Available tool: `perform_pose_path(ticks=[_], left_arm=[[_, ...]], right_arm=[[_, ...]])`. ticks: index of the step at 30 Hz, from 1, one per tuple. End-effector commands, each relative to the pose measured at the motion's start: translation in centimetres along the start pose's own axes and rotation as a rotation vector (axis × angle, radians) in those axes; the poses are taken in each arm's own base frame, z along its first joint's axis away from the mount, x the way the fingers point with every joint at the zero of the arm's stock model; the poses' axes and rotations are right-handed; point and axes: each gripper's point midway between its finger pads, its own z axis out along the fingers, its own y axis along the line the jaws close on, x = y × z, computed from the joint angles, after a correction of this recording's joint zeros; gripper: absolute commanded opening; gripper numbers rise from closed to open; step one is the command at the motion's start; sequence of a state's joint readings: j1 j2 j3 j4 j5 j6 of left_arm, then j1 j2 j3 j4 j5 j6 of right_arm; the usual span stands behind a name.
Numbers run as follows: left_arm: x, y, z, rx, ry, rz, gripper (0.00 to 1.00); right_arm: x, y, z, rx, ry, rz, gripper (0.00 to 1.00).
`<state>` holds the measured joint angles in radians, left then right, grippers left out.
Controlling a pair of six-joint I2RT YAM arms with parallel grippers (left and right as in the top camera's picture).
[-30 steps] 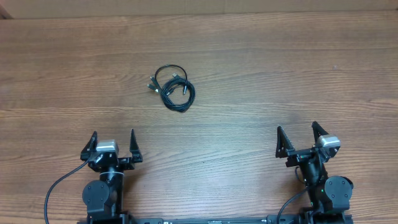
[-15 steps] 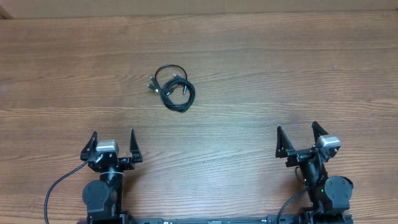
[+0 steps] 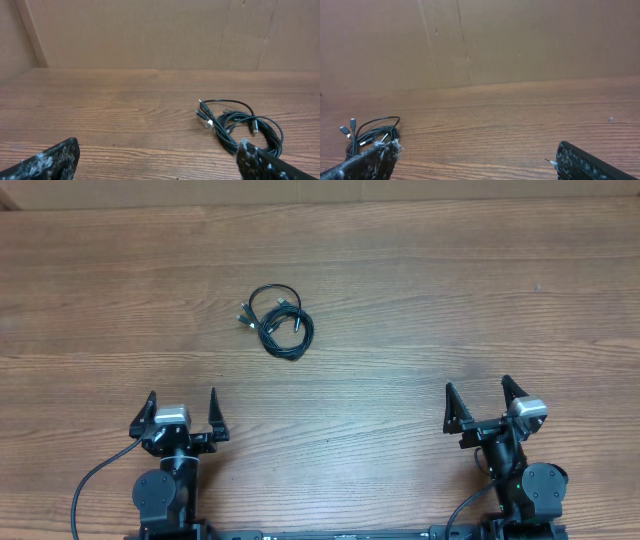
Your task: Untangle cables
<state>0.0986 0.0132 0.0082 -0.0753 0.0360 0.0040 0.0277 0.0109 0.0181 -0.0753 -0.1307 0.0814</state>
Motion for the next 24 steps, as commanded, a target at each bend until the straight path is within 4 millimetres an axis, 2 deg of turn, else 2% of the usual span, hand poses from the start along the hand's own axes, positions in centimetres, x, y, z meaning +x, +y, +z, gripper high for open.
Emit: perform_pose_path(ticks=[1, 13, 17, 24], left_arm=[[0.04, 0.32, -0.02, -0.016, -0.002, 0.019, 1.0], [0.04, 0.32, -0.02, -0.016, -0.002, 0.019, 0.99], [0.04, 0.32, -0.02, -0.016, -0.002, 0.019, 0.99], [0.03, 0.32, -0.02, -0.016, -0.003, 0.019, 1.0]], right_arm=[[0.22, 0.13, 0.02, -0.007, -0.001, -0.001, 1.0], [0.21, 0.13, 0.02, -0.007, -0.002, -0.002, 1.0], [-0.5, 0.2, 0.01, -0.01, -0.031, -0.013, 1.0], [-0.19, 0.15, 0.01, -0.008, -0.018, -0.011, 1.0]])
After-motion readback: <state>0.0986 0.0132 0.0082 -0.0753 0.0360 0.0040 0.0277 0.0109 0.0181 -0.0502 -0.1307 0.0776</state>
